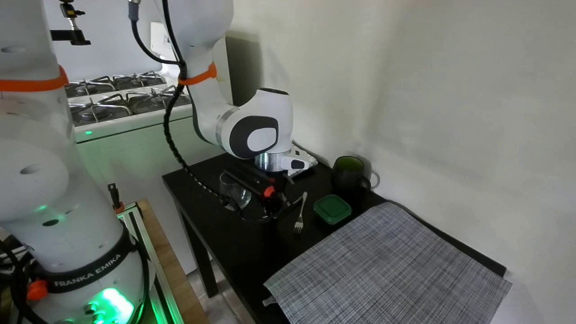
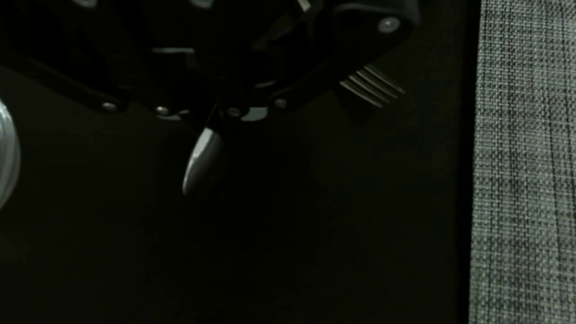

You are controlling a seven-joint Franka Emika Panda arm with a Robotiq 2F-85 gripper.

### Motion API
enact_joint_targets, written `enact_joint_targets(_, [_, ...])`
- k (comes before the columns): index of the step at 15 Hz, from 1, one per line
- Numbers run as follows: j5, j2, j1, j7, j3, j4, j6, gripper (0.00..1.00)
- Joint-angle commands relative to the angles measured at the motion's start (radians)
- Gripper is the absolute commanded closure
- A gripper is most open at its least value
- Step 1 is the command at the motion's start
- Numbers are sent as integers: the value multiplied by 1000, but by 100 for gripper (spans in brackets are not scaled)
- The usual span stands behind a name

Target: Remove the spoon from the cup

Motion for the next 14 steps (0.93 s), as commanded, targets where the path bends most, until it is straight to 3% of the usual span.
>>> enact_joint_targets(1, [-31,37,9,19,-28,1,46,76])
enact_joint_targets(2, [-29,35,8,17,-29,1,46,63])
enact_joint_targets(9, [-19,-38,2,0,-30,-33,38,13])
enact_joint_targets(11, [-8,-45,0,-9,-21,5,10,1])
enact_joint_targets(14, [-11,-140,-3,-16,-15,-24,-18,0])
